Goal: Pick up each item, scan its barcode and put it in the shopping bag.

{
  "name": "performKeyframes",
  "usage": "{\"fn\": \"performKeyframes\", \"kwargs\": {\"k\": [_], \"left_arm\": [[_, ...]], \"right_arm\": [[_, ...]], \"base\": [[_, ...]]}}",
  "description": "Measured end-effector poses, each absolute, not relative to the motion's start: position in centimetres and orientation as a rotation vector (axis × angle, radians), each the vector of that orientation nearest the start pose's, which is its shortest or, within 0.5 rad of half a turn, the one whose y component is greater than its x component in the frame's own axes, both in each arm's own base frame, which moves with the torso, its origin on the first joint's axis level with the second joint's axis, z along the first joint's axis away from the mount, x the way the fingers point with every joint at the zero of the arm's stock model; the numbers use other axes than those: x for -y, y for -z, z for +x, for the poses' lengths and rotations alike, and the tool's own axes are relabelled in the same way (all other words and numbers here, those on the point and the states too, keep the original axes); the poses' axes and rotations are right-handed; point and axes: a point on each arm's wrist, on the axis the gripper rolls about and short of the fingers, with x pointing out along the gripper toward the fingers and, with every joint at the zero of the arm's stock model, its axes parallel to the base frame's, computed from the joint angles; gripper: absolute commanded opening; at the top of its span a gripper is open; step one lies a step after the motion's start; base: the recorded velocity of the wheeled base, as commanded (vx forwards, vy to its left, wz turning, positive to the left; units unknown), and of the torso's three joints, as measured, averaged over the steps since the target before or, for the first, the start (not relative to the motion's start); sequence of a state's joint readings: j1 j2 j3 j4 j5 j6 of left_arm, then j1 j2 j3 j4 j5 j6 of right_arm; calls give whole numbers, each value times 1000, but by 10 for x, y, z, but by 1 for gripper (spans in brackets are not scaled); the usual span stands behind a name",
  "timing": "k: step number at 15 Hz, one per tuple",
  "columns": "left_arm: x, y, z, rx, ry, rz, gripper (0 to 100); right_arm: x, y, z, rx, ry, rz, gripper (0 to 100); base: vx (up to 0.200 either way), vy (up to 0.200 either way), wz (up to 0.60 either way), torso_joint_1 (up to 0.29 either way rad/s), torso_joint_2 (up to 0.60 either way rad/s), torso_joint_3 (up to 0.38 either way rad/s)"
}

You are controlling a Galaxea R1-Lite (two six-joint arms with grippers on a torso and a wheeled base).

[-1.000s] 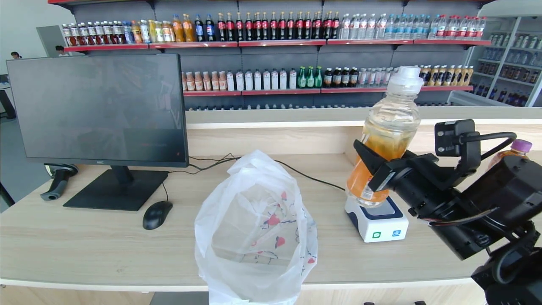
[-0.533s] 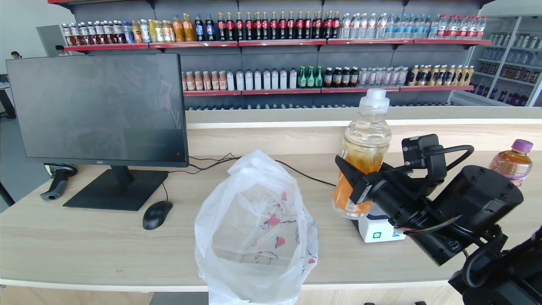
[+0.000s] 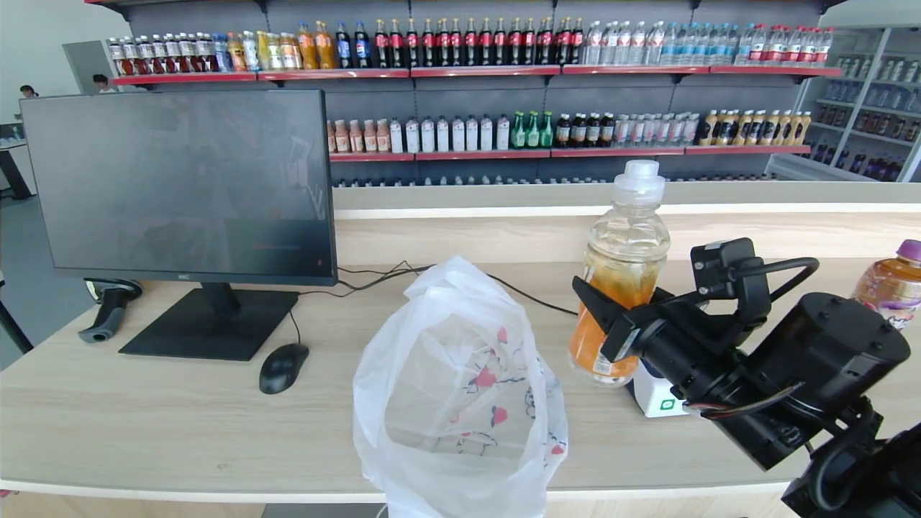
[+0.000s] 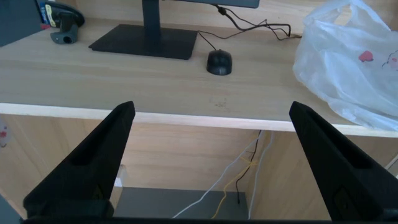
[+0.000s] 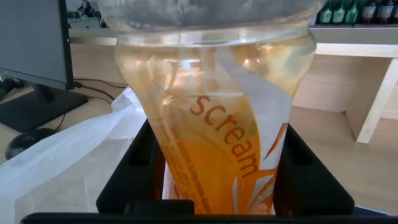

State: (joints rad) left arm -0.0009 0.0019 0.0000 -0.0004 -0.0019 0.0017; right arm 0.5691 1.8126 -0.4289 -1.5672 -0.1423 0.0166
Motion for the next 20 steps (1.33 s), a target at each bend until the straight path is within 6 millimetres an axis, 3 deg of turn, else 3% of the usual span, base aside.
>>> {"fn": "performKeyframes", "kwargs": {"k": [6, 12, 14, 20], "left_arm": [[0, -76, -23, -1, 4, 4, 100], [0, -76, -23, -2, 4, 6, 100], [0, -76, -23, -2, 4, 6, 100], [0, -76, -23, -2, 5, 5, 100]], "right_arm": [[-145, -153, 235, 169, -421, 83, 0], [-150, -155, 230, 174, -444, 86, 0], [-154, -155, 224, 177, -471, 90, 0], [-165, -139, 227, 115, -498, 78, 0]], "base": [[0, 33, 0, -1, 1, 1], [0, 0, 600, 3, 2, 5], [0, 0, 0, 0, 0, 0], [0, 0, 0, 0, 0, 0]]}}
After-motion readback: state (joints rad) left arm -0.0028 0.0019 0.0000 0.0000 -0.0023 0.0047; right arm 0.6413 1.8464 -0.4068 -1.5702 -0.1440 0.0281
